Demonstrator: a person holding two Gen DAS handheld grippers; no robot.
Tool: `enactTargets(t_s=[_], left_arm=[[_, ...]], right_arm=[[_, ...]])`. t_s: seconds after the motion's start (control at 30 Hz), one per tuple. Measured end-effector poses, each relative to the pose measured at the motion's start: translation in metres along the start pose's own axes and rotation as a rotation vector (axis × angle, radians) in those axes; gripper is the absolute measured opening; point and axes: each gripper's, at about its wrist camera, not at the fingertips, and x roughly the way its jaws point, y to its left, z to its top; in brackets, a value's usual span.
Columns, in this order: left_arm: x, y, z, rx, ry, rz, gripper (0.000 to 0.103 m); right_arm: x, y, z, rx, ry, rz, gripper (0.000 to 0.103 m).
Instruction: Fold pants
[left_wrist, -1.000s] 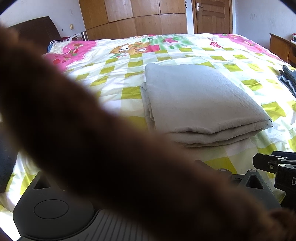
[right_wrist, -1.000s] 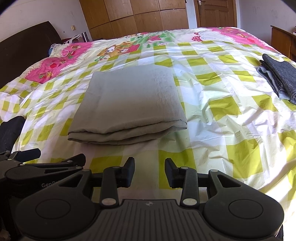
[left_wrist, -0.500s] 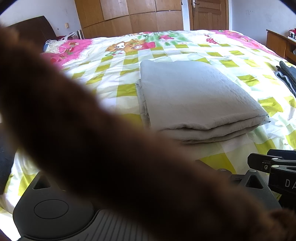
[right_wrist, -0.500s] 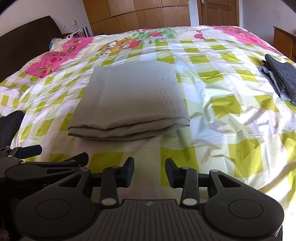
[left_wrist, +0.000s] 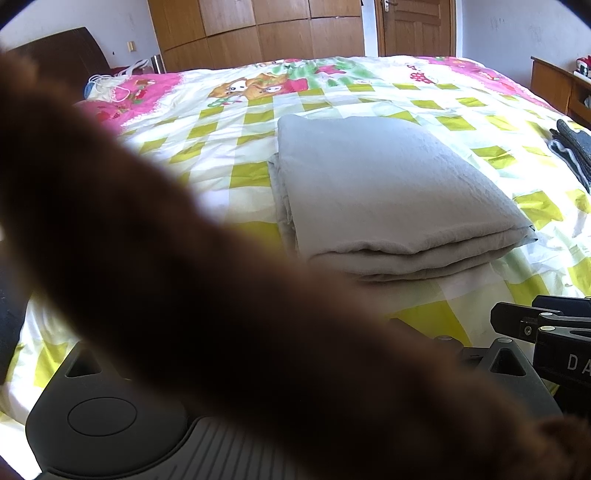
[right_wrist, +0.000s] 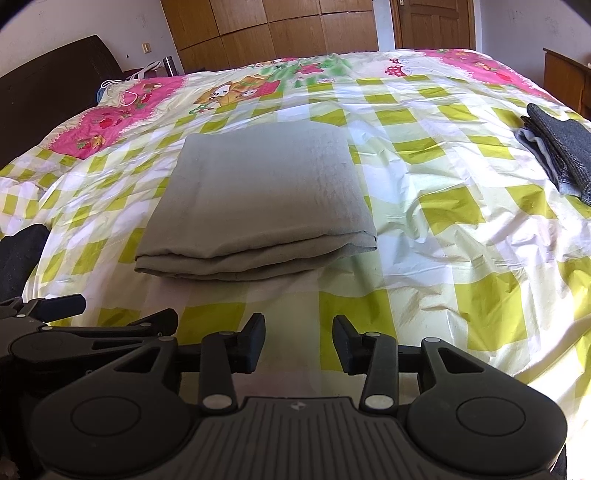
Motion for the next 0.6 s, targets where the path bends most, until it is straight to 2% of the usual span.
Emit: enactTargets(t_s=[0.6], left_arm=[[0.0000, 0.0009, 0.0000, -0.005, 0.004, -0.006, 0.103]], right_arm=[[0.0041, -0.0002, -0.0013, 0.001, 0.010, -0.005, 0.054]])
